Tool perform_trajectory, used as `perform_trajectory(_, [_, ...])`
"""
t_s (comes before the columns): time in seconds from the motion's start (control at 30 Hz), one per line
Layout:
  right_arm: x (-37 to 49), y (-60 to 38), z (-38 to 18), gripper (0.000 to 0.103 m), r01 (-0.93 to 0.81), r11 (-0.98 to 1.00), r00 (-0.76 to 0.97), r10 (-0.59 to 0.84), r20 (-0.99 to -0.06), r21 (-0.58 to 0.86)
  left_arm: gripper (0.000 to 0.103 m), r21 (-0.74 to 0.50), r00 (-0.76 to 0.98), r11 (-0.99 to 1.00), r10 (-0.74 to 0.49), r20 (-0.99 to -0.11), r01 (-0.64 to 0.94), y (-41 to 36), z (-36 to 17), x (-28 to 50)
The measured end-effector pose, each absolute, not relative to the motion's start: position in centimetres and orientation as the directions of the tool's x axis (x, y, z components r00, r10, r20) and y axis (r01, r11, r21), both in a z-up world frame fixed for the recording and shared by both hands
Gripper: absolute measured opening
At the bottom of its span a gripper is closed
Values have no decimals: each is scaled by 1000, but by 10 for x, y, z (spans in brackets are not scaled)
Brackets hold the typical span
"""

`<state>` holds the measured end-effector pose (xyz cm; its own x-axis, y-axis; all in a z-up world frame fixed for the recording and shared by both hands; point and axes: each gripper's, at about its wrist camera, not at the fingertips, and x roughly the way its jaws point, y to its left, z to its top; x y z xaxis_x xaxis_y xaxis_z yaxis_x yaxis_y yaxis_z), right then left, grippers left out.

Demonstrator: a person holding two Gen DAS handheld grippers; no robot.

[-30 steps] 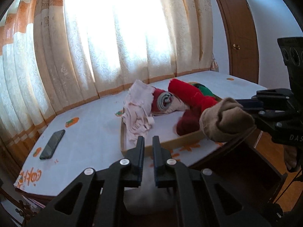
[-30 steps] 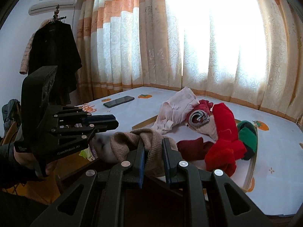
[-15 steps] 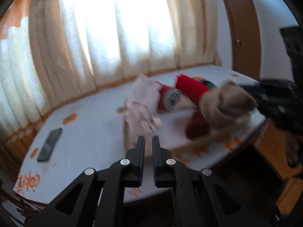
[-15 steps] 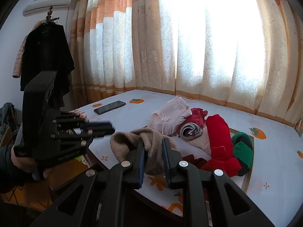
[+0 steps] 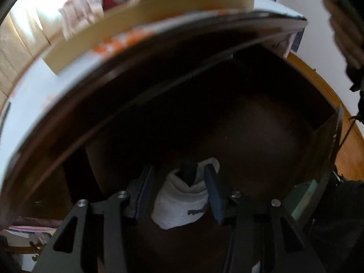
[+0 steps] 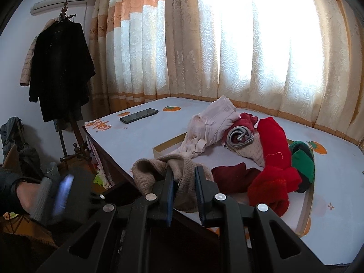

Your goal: Take underwear out of drawer

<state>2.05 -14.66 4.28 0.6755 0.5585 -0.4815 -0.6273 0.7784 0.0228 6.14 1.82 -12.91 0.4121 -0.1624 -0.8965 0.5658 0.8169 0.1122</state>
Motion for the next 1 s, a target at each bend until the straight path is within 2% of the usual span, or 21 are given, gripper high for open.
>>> perform_trajectory(0.3, [18,-151,36,19,-623,782,675,555,-486,28,48,81,293,819,-109,-950,568,16,-161,71])
perform_trajectory(0.37, [18,-150,35,19,-624,781,673,557,-487,30,39,64,260,824,-103,-960,563,16,-166,72])
perform_trajectory(0.4, [18,-149,35,19,-626,779,671,558,-487,31,23,54,242,822,-103,-965,566,16,-168,72])
perform_trajectory(0.47, [17,-148,35,19,-629,777,671,561,-486,29,15,69,254,822,-94,-963,566,15,-168,70])
perform_trajectory(0.53, [16,-149,35,19,-628,778,672,561,-484,29,13,100,293,818,-86,-952,567,14,-162,64])
perform_trajectory(0.73, [22,-156,42,19,-608,793,688,545,-479,30,13,127,451,839,-151,-880,529,23,-91,47])
perform_trajectory(0.87, [29,-160,48,19,-592,805,700,534,-474,33,13,131,593,859,-224,-774,495,27,-22,41])
perform_trajectory(1.0, [46,-159,53,19,-578,816,708,516,-483,24,13,178,719,889,-207,-663,421,22,26,60])
